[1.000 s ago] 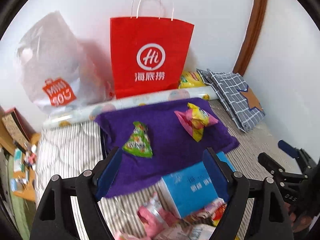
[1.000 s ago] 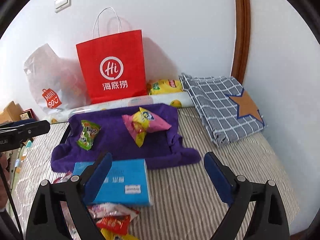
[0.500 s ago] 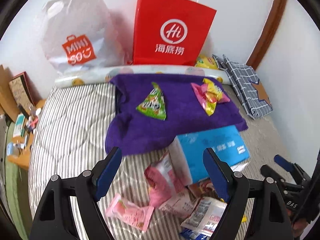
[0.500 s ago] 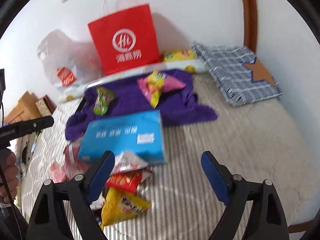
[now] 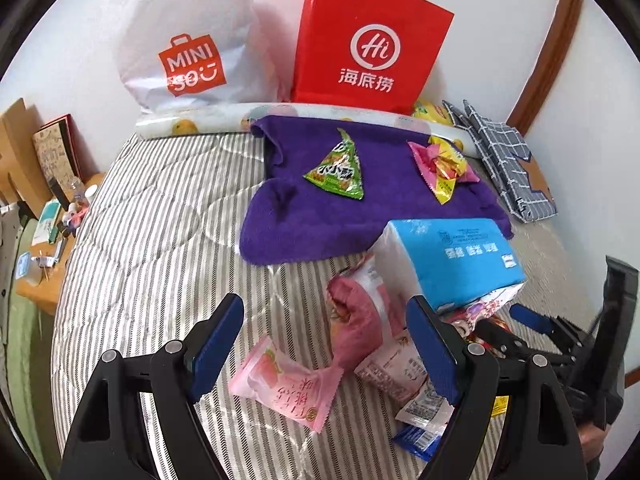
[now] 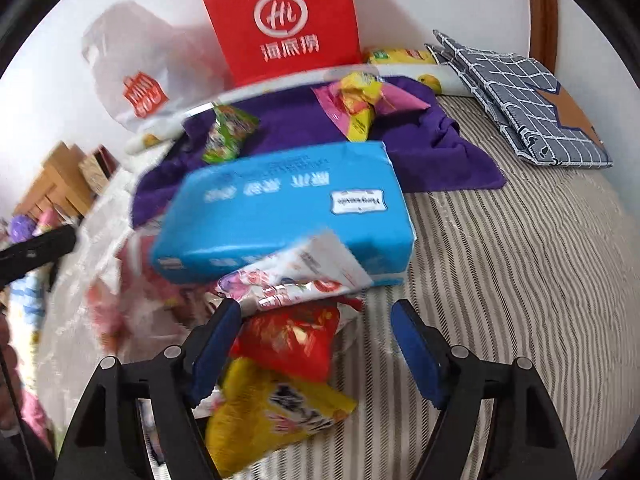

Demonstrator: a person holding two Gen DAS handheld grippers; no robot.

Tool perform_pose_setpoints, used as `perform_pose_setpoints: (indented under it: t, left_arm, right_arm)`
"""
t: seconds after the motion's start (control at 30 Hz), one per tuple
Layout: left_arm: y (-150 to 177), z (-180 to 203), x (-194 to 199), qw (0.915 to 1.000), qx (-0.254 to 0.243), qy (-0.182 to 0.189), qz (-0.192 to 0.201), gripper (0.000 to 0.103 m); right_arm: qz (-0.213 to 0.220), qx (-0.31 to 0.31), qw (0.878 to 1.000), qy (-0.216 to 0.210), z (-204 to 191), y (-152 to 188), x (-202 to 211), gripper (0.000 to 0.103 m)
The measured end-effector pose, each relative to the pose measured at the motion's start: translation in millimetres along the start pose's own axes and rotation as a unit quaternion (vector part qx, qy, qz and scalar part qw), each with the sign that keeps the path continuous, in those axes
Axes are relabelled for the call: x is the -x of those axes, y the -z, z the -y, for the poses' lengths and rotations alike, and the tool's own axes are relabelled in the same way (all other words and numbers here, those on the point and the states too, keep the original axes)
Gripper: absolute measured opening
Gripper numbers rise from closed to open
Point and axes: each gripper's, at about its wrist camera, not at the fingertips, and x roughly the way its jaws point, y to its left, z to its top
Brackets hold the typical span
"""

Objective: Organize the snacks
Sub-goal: 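Move both open tools back toward the remaining snack pile, then grasp the red snack packet with the right tool while the left tool grasps a pink packet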

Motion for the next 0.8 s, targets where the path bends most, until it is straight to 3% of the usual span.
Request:
perform_pose_setpoints:
  t: [0.27, 0.57, 0.63, 0.67, 0.8]
  left_arm:
    - [8.2, -12.1, -4.3, 1.0, 0.004, -0.002, -0.004, 0.083]
    - [9.1, -25.7, -13.6, 0.9997, 0.021, 0.001, -0.016, 0.083]
    - [10.8, -29.1, -12.3, 0.9996, 0.024, -0.004, -0.016, 0.083]
    - [11.5, -30.6, -11.7, 0.9995, 0.026, -0.005, -0.016, 0.083]
    - [15.3, -34.5, -8.9, 0.9997, 0.019, -0.01, -0.015, 0.083]
  right_arm:
    - [-0.001, 0.008, 0.999, 0.032, 31.5, 5.5, 14.9, 0.075]
    - [-0.002, 0.056, 0.998, -0.011, 23.5, 2.5, 8.0, 0.075]
    - [-0.015, 0.07, 0.997, -0.006, 18.3, 2.0, -3.4, 0.067]
    - [-0.024, 0.078, 0.997, -0.003, 16.1, 2.8, -9.3, 0.051]
    - [-0.015, 0.082, 0.997, -0.003, 23.4, 6.5, -7.5, 0.051]
